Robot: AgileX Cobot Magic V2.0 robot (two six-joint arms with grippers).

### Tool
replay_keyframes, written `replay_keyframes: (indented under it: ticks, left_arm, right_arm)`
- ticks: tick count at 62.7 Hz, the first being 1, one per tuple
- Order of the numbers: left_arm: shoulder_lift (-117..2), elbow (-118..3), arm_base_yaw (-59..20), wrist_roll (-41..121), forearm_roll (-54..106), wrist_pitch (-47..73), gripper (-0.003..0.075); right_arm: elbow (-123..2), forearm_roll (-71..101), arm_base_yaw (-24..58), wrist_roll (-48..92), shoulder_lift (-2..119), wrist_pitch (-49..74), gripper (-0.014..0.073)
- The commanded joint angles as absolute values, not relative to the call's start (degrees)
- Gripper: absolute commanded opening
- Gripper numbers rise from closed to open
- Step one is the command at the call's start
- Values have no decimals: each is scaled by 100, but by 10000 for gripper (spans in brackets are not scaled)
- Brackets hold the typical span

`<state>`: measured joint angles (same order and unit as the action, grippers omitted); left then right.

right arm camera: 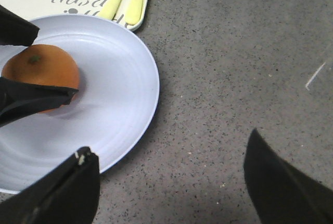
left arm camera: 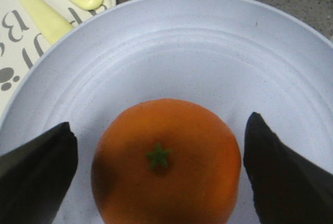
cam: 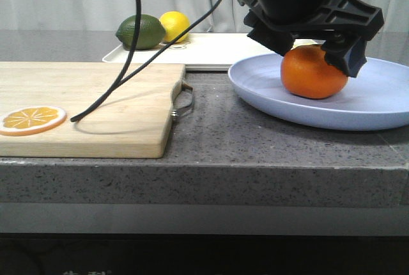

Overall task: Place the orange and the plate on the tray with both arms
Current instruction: 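Lift the orange with the left gripper and lower it onto the blue plate, then open the left gripper and withdraw it from the plate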

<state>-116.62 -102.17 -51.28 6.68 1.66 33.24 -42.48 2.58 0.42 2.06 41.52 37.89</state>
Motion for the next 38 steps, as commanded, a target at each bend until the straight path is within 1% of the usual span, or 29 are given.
replay_keyframes:
  ticks: [1,17,25,34,38]
  left_arm:
    - [-11211,-10426,-5175,666,226,3044,631]
    - [-10533,-10426,-5055,655,271,3702,631]
    - [-9999,-10316,-4892,620,318,3667,631]
    - [-9329,-9802,-4694,611,421,3615,631]
    - [-9002,-9378,-4593,588,473,3549,631]
  right_arm:
    - [-4410,199,32,265,4150,3405,581]
    - [-4410,199,32,265,4150,3405,581]
    - [-4410,199,32,265,4150,3405,581]
    - [-4410,199,32,265,4150,3405,581]
    - [-4410,199,32,265,4150,3405,581]
